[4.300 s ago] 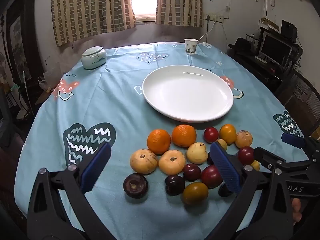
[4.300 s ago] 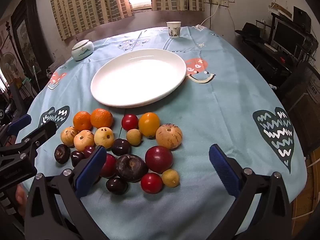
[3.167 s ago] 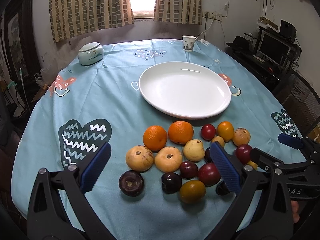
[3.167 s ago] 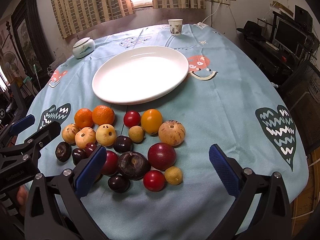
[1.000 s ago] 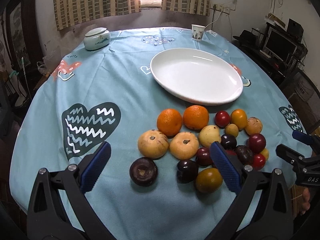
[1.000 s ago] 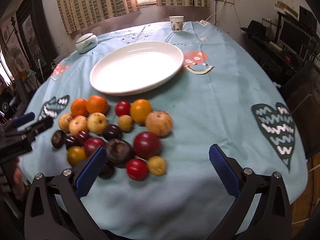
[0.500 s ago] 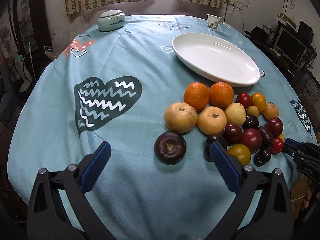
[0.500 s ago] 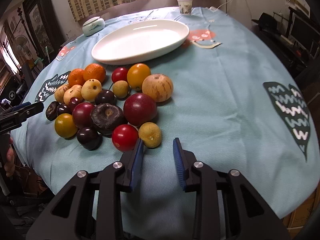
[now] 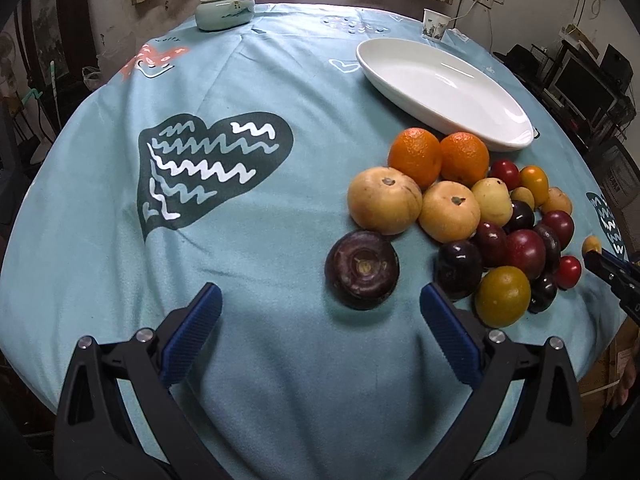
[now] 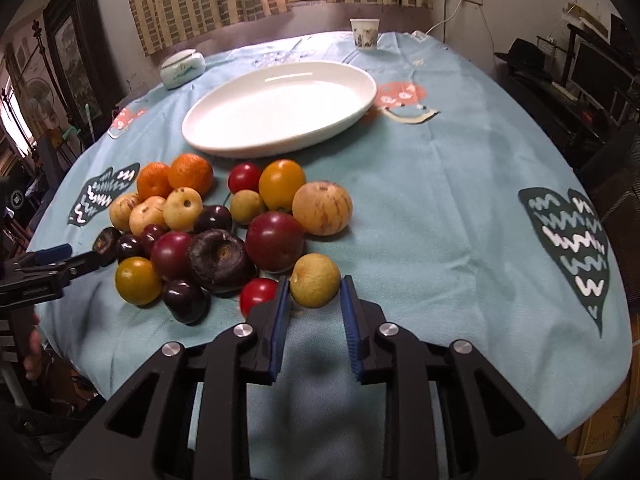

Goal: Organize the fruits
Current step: 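Grasp the dark plum with the left tool while the right tool grasps a small yellow fruit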

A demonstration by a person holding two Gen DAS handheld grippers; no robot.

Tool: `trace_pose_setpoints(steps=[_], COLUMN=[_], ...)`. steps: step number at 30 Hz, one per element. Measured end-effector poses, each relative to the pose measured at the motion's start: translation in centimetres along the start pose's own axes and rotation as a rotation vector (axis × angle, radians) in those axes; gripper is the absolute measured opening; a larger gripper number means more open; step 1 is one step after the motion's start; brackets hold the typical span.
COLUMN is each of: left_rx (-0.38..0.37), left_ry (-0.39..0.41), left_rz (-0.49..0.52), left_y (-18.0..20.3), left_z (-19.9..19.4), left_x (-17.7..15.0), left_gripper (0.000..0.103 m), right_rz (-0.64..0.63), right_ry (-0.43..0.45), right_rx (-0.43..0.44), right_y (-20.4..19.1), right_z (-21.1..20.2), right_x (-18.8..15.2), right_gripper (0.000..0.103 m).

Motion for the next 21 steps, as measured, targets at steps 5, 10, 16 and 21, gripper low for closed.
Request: trace_pose_setpoints(steps=[5,10,16,21], left_rx=[-0.008,-0.043,-0.114,-0.128], left_ry=[0.01,0.043,0.035,0.088], left_rz=[-0.013,0.009,0.016,0.023], left_y=[-0.5,0.4,1.5,1.7], left_z=[1.4,1.4,0.6,-1.8], left_x=[0.1,0.9,0.9,1.4], left_gripper=[0.092,0.06,0.041,0.041], right_rz=[0.004,-0.002,-0.021,-0.008], right_ry=[-0.007,-0.027,-0.001,0.01], right_rx=[0.008,0.03,0.042,0.085], right_y=[0.0,-0.8,-1.5,-1.9], right_z=[-0.4,-0.1,-0.9,-0.8], right_x=[0.0,-0.4,0.0,0.6], right_gripper=[0.026,0.026,0.026,0.026])
Point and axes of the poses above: each gripper's, at about its wrist camera, not at the fingertips, and z roughly the way its jaws point, y to its right, x to its top, the point moved 3 cm from there along z, roughly the way its jaws point, and after that the axes turned 3 degrees about -x, right-handed, at the moved point
